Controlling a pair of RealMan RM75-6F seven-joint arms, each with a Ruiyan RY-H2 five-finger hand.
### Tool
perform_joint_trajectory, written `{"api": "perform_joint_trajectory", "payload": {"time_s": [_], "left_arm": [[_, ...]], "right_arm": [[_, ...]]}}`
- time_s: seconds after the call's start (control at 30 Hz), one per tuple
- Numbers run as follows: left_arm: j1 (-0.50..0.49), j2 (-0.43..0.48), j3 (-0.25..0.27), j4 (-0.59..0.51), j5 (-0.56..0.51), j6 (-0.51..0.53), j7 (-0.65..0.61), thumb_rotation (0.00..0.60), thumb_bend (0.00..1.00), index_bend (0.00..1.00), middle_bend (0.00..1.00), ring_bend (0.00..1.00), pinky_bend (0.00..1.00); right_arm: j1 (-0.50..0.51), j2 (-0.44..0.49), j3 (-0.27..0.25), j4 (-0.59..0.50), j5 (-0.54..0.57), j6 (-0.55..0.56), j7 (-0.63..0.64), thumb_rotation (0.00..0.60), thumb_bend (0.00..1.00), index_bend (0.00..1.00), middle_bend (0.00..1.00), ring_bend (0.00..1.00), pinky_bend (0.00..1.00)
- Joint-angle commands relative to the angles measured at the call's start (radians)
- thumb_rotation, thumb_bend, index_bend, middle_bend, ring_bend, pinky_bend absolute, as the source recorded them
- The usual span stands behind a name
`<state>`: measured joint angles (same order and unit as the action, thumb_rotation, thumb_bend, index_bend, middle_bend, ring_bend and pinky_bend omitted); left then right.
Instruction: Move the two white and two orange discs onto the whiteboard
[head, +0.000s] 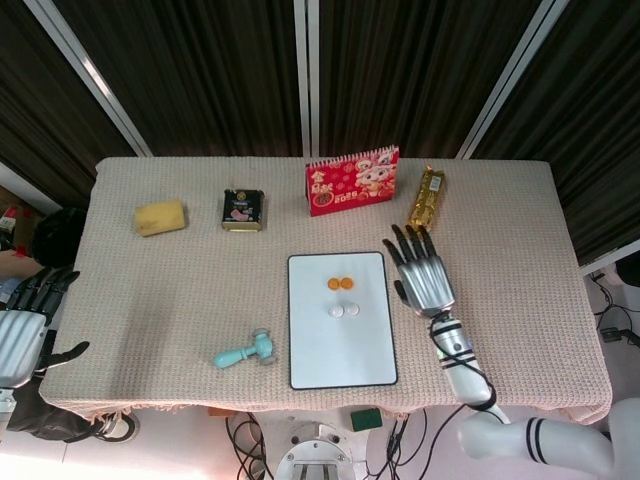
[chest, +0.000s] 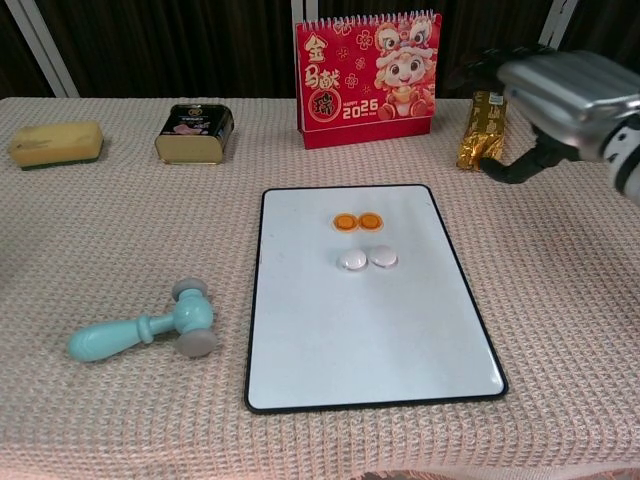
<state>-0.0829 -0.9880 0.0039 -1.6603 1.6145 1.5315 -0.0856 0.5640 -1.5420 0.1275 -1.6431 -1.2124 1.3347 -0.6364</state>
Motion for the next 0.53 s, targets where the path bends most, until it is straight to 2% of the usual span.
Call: {"api": "perform_joint_trajectory", "payload": {"time_s": [0.03, 0.13, 0.23, 0.4, 0.53], "left_arm": [[0.003, 0.000, 0.002, -0.007, 0.006, 0.007, 0.010, 0.600, 0.09, 0.09, 0.07, 0.00, 0.11], [0.007, -0.001, 0.004, -0.015, 0.013, 0.014, 0.024, 0.600, 0.09, 0.09, 0.07, 0.00, 0.11], [0.014, -0.001, 0.004, -0.023, 0.018, 0.027, 0.038, 0.600, 0.09, 0.09, 0.07, 0.00, 0.11], [0.021, -0.001, 0.002, -0.029, 0.014, 0.038, 0.049, 0.600, 0.09, 0.09, 0.07, 0.00, 0.11], [0.024, -0.002, 0.002, -0.032, 0.016, 0.042, 0.060, 0.600, 0.09, 0.09, 0.07, 0.00, 0.11]], "right_arm": [[-0.148, 0.173, -0.099, -0.074, -0.119, 0.134, 0.162, 0.600, 0.33, 0.07, 0.00, 0.00, 0.00], [-0.230, 0.234, -0.156, -0.038, -0.164, 0.211, 0.192, 0.600, 0.31, 0.01, 0.00, 0.00, 0.00], [-0.326, 0.264, -0.205, 0.003, -0.178, 0.292, 0.197, 0.600, 0.30, 0.00, 0.00, 0.00, 0.00], [-0.428, 0.279, -0.238, 0.042, -0.197, 0.363, 0.269, 0.600, 0.29, 0.00, 0.00, 0.00, 0.00], [-0.463, 0.289, -0.235, 0.060, -0.214, 0.371, 0.318, 0.600, 0.29, 0.00, 0.00, 0.00, 0.00]]}}
